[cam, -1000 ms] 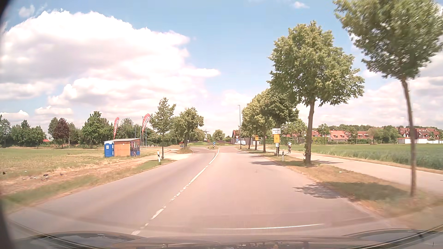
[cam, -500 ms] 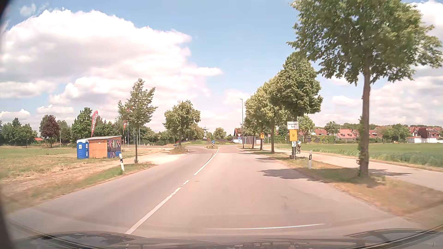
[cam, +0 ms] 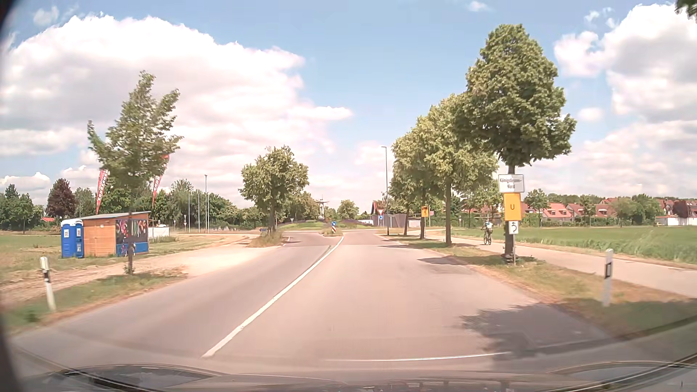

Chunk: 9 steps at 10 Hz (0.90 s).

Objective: Follow the waypoints while adhering to traffic rules and regulations

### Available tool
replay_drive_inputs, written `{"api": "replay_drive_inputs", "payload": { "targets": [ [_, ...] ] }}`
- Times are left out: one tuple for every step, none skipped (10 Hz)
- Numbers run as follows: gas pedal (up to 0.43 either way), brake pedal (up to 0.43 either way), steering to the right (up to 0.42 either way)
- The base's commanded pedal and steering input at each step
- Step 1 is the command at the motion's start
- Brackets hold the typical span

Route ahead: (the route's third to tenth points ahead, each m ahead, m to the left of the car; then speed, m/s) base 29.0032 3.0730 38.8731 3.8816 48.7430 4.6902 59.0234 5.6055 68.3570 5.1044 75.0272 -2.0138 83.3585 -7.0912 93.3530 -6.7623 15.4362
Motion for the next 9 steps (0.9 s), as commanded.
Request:
{"api": "replay_drive_inputs", "payload": {
  "targets": [
    [0.000, 0.043, -0.009],
    [0.000, 0.067, -0.009],
    [0.000, 0.091, -0.010],
    [0.000, 0.116, -0.010],
    [0.000, 0.122, -0.010],
    [0.000, 0.128, -0.010],
    [0.000, 0.146, -0.010],
    [0.000, 0.159, -0.010],
    [0.000, 0.165, -0.010]
  ]
}}
